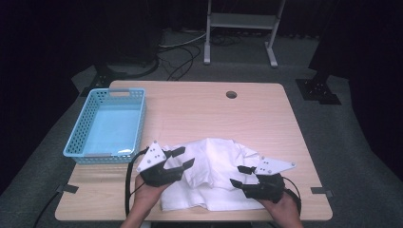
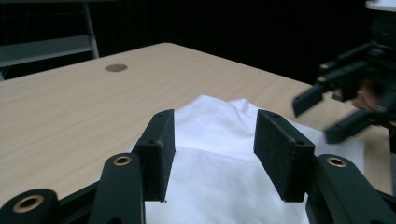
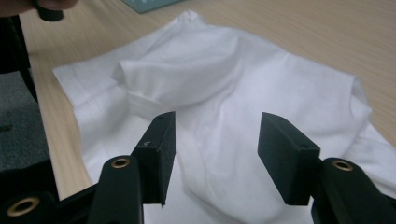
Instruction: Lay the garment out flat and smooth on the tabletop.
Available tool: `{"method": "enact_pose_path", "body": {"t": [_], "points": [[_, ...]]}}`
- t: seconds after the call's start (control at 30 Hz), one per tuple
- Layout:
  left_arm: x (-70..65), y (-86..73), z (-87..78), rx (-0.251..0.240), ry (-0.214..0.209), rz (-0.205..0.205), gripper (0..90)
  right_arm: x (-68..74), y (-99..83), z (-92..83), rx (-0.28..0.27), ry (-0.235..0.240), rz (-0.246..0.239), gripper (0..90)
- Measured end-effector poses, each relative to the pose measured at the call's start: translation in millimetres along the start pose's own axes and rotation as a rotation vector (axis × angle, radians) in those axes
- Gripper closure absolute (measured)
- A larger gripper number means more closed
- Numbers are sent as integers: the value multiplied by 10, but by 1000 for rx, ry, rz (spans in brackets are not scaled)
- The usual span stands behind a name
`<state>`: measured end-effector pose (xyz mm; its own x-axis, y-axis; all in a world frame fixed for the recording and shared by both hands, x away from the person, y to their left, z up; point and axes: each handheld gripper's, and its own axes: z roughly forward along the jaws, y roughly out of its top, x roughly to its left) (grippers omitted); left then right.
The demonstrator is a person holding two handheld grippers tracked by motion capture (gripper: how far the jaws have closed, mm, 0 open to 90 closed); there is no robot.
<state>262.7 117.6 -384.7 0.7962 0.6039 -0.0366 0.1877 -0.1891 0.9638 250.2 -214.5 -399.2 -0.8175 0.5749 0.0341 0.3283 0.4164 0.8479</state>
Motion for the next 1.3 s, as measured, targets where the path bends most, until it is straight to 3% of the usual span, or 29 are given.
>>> {"method": "enact_pose_path", "body": {"t": [0.23,0.37,0.5,0.77,1.0,1.1,1.3], "points": [[-329,-190,5,0,-8,25,469,-151,-208,-14,32,-10,-1,465],[-418,-252,65,19,-11,19,470,-204,-284,4,54,-12,12,471],[-501,-283,155,63,-1,52,484,-236,-322,3,66,-17,10,472],[-544,-323,280,131,2,85,523,-274,-364,-44,55,-14,17,473],[-551,-347,346,212,-7,102,726,-285,-364,-41,50,-14,13,473],[-537,-351,337,210,-3,93,807,-288,-364,-42,49,-14,13,473],[-511,-342,292,193,1,83,844,-291,-364,-39,46,-17,13,477]]}}
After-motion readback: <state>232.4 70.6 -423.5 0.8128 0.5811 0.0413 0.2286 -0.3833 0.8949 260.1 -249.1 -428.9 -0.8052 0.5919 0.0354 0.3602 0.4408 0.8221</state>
